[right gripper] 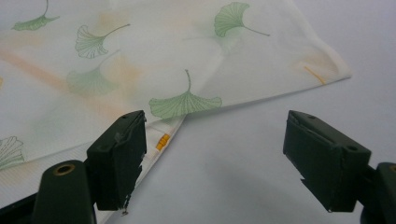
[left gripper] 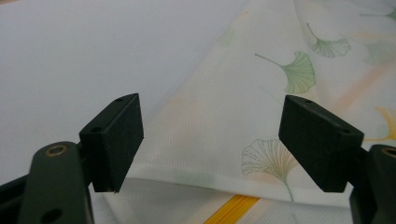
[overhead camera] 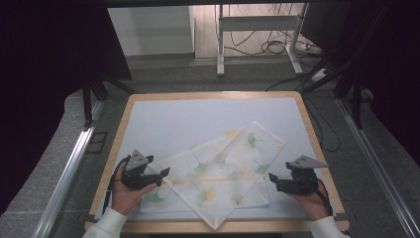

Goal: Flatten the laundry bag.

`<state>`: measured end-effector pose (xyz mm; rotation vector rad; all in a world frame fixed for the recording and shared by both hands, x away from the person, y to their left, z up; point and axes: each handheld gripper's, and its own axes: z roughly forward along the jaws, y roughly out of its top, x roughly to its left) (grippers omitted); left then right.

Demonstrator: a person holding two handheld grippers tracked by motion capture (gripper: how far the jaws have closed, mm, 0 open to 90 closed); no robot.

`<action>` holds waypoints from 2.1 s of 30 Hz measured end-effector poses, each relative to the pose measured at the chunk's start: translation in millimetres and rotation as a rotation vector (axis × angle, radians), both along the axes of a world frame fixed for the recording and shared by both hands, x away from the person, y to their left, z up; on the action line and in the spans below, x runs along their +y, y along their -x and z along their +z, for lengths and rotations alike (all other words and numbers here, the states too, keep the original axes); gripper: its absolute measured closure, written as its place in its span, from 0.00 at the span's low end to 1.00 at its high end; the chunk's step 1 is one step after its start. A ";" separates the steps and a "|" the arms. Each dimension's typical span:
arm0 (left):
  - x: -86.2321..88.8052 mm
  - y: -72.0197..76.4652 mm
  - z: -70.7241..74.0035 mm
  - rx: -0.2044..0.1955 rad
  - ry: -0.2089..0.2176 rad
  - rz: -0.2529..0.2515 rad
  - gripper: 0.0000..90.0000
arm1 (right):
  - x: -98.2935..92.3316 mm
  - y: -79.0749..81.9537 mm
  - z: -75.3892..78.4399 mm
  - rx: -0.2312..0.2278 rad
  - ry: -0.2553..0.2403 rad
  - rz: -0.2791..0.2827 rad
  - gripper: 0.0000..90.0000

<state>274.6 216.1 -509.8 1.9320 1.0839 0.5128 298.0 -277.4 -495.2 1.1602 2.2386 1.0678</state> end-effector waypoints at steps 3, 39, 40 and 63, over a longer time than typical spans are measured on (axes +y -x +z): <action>-1.2 0.4 -0.9 0.003 -0.002 0.001 0.24 | 0.0 -0.4 -0.8 0.005 0.002 0.004 0.26; -6.4 6.1 0.1 -0.039 0.008 -0.024 0.26 | 1.4 9.3 9.8 0.035 -0.048 0.153 0.99; -6.9 6.4 0.3 -0.040 0.007 -0.027 0.26 | 2.0 9.5 9.9 0.036 -0.047 0.154 0.99; -53.9 20.3 6.8 -0.009 0.026 -0.204 0.28 | 30.4 12.9 -5.4 0.122 0.011 0.260 0.99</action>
